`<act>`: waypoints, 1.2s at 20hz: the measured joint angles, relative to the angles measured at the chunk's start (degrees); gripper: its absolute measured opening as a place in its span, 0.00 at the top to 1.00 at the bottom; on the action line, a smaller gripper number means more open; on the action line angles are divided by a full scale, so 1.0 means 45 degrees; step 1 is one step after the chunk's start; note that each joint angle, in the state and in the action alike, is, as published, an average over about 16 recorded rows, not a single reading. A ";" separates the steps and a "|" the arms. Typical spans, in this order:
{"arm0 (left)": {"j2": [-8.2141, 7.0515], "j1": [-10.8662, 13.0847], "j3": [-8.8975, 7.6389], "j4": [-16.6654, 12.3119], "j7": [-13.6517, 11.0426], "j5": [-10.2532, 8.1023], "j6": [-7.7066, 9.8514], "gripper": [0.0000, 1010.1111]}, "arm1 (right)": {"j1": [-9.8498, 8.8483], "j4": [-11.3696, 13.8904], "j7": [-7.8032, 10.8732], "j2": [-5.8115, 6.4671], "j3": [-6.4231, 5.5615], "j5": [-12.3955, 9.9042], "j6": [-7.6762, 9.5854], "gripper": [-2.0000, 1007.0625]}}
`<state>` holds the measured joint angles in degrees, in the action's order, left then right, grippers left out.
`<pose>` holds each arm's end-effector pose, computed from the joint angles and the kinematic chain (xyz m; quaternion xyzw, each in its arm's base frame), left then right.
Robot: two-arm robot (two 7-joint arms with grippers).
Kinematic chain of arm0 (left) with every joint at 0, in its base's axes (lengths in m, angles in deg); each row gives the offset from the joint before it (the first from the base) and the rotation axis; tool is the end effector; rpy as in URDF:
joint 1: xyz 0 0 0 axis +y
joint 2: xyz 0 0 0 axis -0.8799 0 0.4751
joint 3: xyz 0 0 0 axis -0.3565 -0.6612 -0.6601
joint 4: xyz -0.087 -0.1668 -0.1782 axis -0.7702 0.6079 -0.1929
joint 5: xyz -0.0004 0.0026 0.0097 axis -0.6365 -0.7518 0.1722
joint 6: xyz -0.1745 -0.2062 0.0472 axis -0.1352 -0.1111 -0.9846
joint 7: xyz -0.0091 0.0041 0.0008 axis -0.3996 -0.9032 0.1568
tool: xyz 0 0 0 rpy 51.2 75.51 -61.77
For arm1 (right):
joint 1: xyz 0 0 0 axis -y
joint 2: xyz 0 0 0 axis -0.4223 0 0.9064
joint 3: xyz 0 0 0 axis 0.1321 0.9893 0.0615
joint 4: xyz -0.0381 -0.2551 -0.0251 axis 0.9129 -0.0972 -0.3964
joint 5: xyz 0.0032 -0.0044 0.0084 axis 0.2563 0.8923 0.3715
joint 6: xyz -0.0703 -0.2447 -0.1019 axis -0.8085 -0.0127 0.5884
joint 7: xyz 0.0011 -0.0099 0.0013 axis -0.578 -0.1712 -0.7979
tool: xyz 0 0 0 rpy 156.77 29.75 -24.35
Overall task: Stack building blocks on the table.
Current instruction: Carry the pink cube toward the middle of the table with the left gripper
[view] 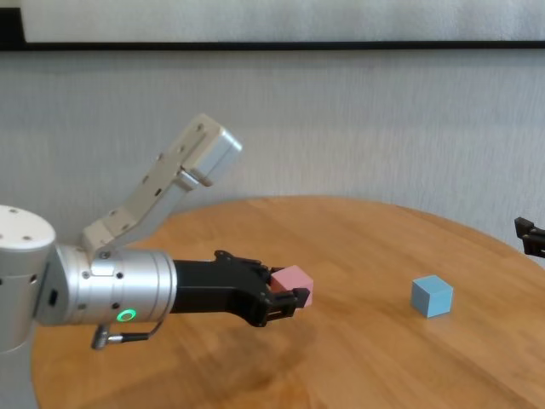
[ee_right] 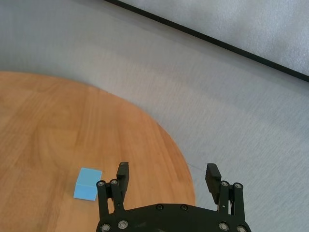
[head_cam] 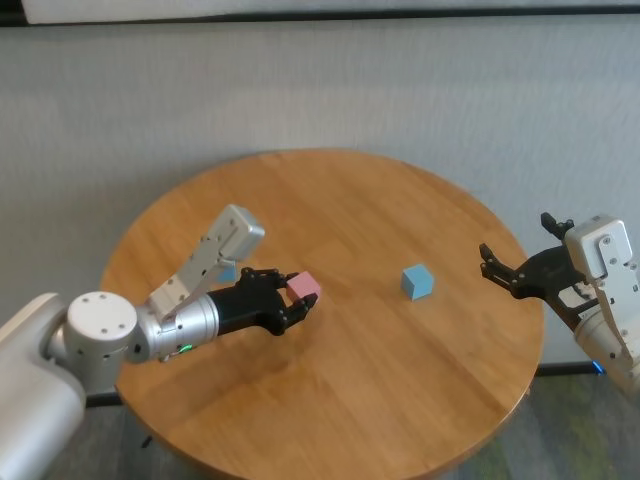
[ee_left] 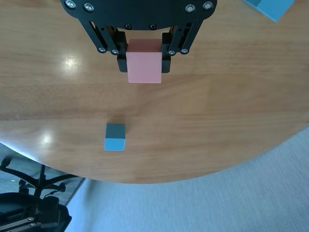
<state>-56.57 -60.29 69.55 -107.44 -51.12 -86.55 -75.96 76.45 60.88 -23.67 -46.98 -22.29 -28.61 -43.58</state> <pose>0.4052 -0.0145 -0.2766 0.1871 -0.0302 0.2964 0.9361 0.3204 -0.0741 -0.2706 -0.1415 -0.1324 -0.5800 0.7912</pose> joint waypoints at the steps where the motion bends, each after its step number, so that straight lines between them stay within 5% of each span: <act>1: 0.0057 -0.0090 0.0020 0.0130 -0.0015 0.0032 -0.0022 0.60 | 0.0000 0.0000 0.0000 0.0000 0.0000 0.0000 0.0000 0.01; 14: 0.0405 -0.0531 0.0371 0.0852 -0.0172 0.0542 0.0000 0.60 | 0.0000 0.0000 0.0000 0.0000 0.0000 0.0000 0.0000 0.01; 24: 0.0533 -0.0508 0.0342 0.1139 -0.0359 0.0486 -0.0027 0.60 | 0.0000 0.0000 0.0000 0.0000 0.0000 0.0000 0.0000 0.01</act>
<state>-54.17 -62.58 71.09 -102.31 -52.74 -84.37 -76.08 76.45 60.88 -23.67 -46.98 -22.29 -28.61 -43.58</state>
